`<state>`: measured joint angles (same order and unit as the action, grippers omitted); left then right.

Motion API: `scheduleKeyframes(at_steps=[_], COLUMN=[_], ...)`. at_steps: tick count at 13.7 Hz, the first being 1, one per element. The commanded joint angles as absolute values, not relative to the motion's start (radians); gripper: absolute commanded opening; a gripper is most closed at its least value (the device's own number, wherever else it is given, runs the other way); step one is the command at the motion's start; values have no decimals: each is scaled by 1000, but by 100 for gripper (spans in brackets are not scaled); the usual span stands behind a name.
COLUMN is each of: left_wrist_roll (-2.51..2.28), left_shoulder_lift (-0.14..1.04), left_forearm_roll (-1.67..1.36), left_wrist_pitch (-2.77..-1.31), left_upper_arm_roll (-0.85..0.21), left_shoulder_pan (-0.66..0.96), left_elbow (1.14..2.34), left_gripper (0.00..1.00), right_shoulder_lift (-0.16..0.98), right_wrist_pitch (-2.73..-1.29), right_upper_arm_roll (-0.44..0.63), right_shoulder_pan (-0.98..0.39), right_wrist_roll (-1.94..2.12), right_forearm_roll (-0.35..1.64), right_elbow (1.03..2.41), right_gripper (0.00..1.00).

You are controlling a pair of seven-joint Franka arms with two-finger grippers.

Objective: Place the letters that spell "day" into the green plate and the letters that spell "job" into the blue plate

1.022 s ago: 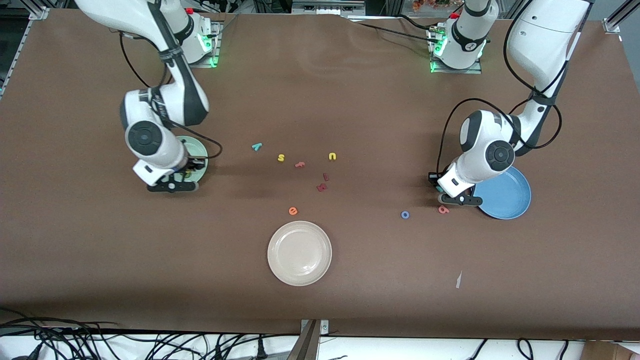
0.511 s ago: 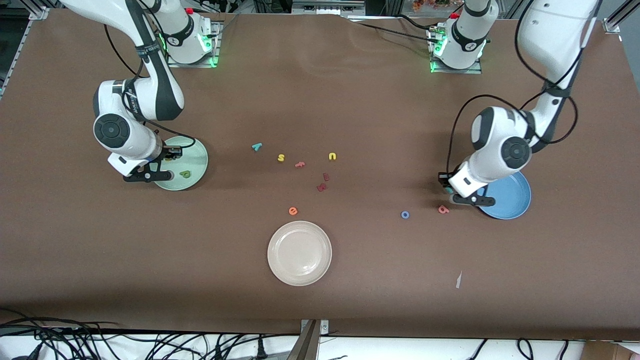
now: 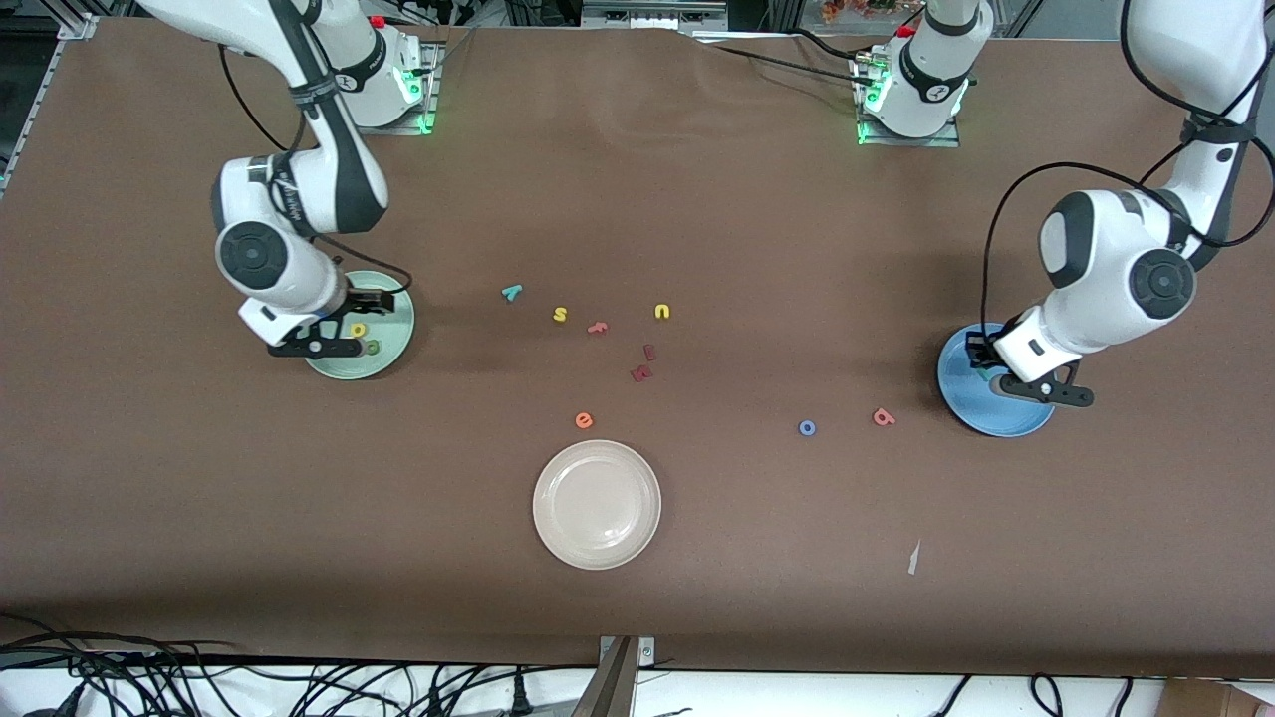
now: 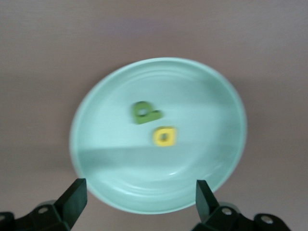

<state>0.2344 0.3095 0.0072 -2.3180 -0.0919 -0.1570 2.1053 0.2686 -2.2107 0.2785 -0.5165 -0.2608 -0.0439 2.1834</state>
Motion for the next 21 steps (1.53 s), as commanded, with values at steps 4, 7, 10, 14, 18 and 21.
scheduleKeyframes(at_steps=[4, 7, 10, 14, 18, 21], left_wrist_roll=[298, 281, 215, 129, 130, 129], left_shoulder_lift=[308, 308, 379, 529, 569, 575], left_forearm_roll=[29, 15, -58, -60, -48, -45], left_wrist_pitch=[-2318, -2328, -2379, -2551, -2562, -2560], left_upper_arm_roll=[-86, -90, -91, -91, -89, -87], left_shoulder_pan=[-179, -151, -33, 41, 74, 78], left_elbow=[2117, 2109, 2011, 1908, 1894, 1911], left_gripper=[81, 81, 81, 81, 81, 81], right_shoulder_lift=[281, 324, 330, 350, 383, 391], right_wrist_pitch=[-2324, -2479, -2493, -2529, -2579, -2580], right_upper_arm_roll=[106, 5, -14, -17, -18, -18], right_shoulder_pan=[-525, -549, -569, -584, -594, -595], right_wrist_roll=[-700, -1036, -1150, -1173, -1212, -1212], right_forearm_roll=[-12, -6, -6, -6, -6, -6], right_elbow=[2224, 2249, 2263, 2279, 2283, 2281], right_gripper=[100, 100, 95, 84, 76, 56])
